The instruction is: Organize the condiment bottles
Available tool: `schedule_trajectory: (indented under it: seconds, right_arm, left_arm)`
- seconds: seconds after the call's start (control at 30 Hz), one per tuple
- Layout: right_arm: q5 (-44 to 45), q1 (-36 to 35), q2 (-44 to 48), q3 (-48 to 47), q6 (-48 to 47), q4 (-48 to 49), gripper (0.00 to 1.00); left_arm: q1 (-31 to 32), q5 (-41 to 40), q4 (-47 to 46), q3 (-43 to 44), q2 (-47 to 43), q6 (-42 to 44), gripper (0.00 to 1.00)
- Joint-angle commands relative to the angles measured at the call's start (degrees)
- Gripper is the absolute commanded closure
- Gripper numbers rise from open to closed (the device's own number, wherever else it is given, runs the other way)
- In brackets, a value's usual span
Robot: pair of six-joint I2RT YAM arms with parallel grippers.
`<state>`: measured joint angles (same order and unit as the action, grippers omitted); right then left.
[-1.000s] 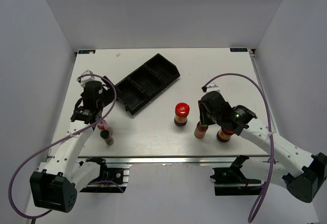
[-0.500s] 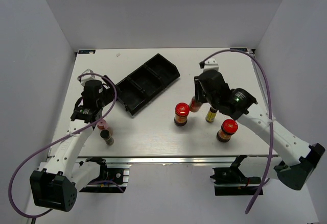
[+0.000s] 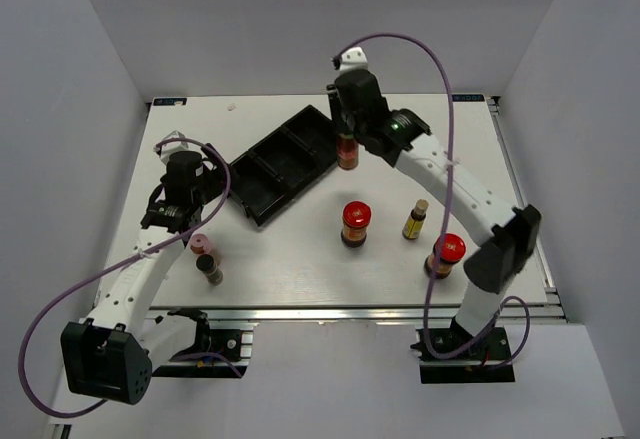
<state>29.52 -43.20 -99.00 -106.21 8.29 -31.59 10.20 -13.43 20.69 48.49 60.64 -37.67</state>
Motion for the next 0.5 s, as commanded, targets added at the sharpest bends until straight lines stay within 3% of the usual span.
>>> schedule_trajectory:
  seconds: [0.0, 0.13, 0.3, 0.47]
  right_arm:
    - [-0.3, 1.8, -5.0, -11.3, -3.7, 8.9, 1.0]
    - [-3.5, 4.9, -13.3, -18.3, -2.1, 11.6, 1.0]
    - [-5.8, 6.1, -14.9, -12.8, -2.5, 27.4, 1.0]
    - [-9.9, 6.7, -18.5, -14.5, -2.1, 31.0, 1.0]
  left_arm:
    - [-0.3, -1.8, -0.4, 1.8, 0.1, 0.6, 0.02]
    - [-0.3, -2.0, -0.9, 2.0, 0.4, 0.8, 0.02]
    - [-0.3, -1.4, -1.8, 2.2, 1.8, 0.8, 0.02]
    - [-0.4, -1.8, -2.1, 2.7, 2.9, 0.8, 0.02]
